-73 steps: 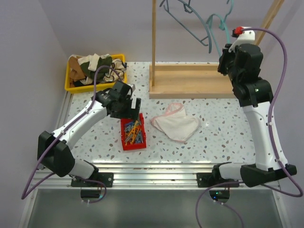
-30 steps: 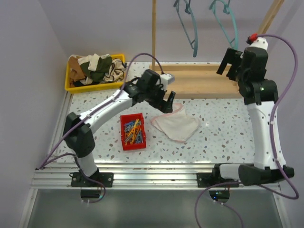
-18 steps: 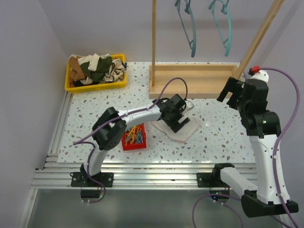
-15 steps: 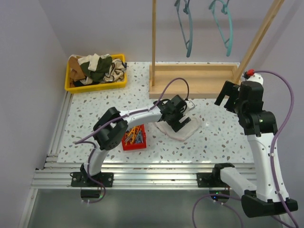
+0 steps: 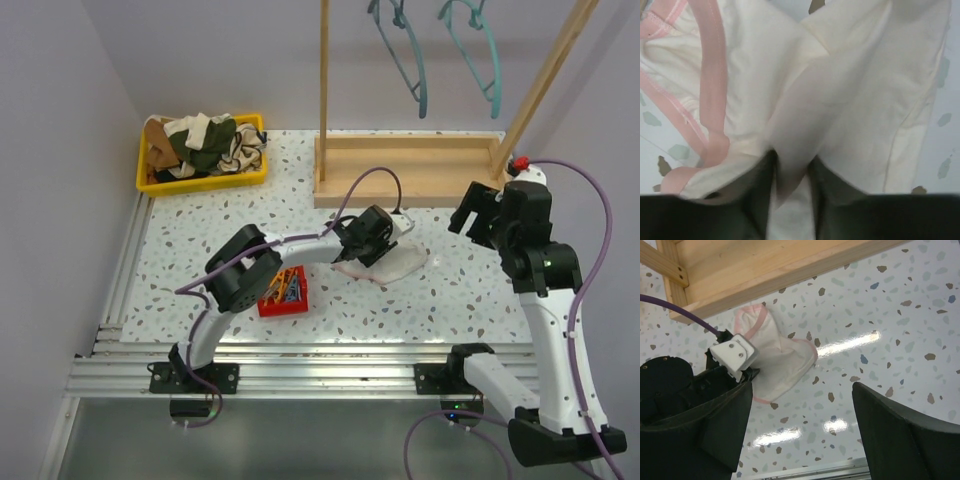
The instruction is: Remove the underwear clipped to the hanger
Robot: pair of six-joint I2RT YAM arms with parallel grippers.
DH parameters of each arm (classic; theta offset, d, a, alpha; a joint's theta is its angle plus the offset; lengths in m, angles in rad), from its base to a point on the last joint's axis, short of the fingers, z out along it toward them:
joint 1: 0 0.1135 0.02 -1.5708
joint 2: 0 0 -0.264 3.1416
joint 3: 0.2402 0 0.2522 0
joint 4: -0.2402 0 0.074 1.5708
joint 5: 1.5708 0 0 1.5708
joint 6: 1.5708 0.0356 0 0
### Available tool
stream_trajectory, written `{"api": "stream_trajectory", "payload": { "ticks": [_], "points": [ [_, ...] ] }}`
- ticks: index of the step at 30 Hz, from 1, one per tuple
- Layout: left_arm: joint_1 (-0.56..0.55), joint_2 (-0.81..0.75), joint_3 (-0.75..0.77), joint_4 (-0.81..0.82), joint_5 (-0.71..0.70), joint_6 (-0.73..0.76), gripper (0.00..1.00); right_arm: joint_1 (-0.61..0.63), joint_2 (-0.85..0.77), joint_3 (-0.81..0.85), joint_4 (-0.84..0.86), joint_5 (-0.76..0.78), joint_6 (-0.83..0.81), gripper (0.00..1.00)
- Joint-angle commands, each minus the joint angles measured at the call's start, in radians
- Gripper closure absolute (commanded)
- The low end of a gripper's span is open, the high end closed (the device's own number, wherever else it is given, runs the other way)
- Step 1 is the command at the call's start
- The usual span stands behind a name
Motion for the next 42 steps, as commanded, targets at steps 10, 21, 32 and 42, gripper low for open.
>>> {"api": "stream_trajectory", "payload": {
  "ticks": [10,21,32,42],
  "points": [
    [0.105,-0.237,-0.138,-0.024,0.029,-0.151,1.00,0.010,0.006,0.027,0.022,-0.117,-0.001,0.36],
    [0.579,-0.547,-0.038,-0.092,-0.029,-0.249,1.00,0.012,-0.038,-0.022,-0.007,-0.139,0.002,0.37],
    [0.912,-0.045,0.553,-0.114,-0.035,-0.347,1.00,0.010,0.031,-0.019,0.022,-0.189,0.048,0.39],
    [0.964,0.358,0.738,-0.147,0.052,-0.511,0.93,0.012,0.101,-0.081,0.130,-0.199,0.131,0.30]
  ]
}}
